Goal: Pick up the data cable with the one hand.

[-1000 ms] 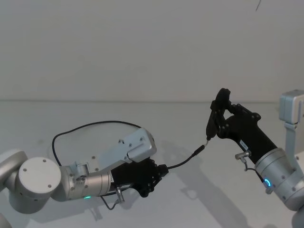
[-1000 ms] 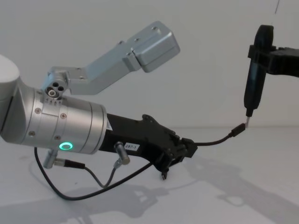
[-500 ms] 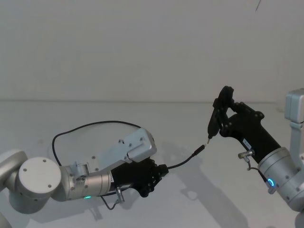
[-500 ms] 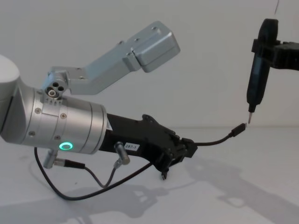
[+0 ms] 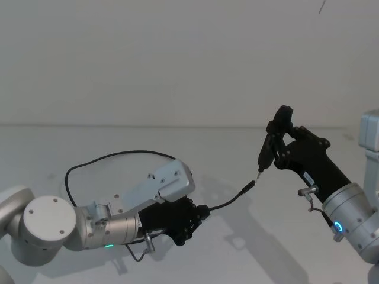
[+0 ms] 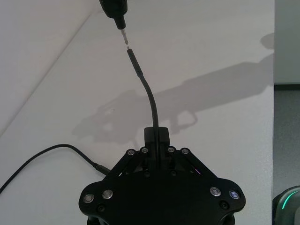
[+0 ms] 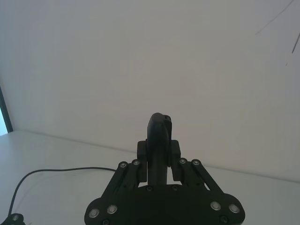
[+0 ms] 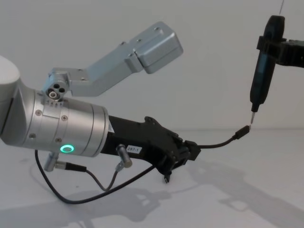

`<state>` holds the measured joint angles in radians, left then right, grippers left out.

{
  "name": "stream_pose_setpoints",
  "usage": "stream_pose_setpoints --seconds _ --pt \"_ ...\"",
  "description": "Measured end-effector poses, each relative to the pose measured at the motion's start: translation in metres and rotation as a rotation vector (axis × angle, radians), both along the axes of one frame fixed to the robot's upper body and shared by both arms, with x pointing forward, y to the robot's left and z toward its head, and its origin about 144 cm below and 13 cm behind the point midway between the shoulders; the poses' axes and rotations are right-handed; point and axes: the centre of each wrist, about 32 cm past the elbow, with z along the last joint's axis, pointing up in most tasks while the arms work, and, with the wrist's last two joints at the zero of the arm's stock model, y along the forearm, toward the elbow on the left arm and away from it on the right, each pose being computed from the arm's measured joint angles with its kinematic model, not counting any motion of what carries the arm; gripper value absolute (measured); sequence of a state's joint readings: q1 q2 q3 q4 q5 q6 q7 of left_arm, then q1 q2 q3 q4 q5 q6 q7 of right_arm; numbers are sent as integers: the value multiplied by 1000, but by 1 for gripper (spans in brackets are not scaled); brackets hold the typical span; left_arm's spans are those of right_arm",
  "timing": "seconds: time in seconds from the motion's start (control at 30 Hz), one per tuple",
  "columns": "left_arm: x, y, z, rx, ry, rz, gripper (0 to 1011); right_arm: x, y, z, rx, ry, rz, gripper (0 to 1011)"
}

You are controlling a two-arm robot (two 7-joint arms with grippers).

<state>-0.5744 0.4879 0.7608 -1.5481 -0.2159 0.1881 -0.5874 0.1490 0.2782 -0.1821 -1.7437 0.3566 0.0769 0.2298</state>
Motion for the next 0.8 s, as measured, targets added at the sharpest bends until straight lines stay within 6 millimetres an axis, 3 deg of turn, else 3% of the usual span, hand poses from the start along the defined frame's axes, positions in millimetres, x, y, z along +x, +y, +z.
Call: stream_pose_setpoints --seconds 0.8 --pt "0 0 0 0 0 0 39 2 2 -1 21 22 -3 279"
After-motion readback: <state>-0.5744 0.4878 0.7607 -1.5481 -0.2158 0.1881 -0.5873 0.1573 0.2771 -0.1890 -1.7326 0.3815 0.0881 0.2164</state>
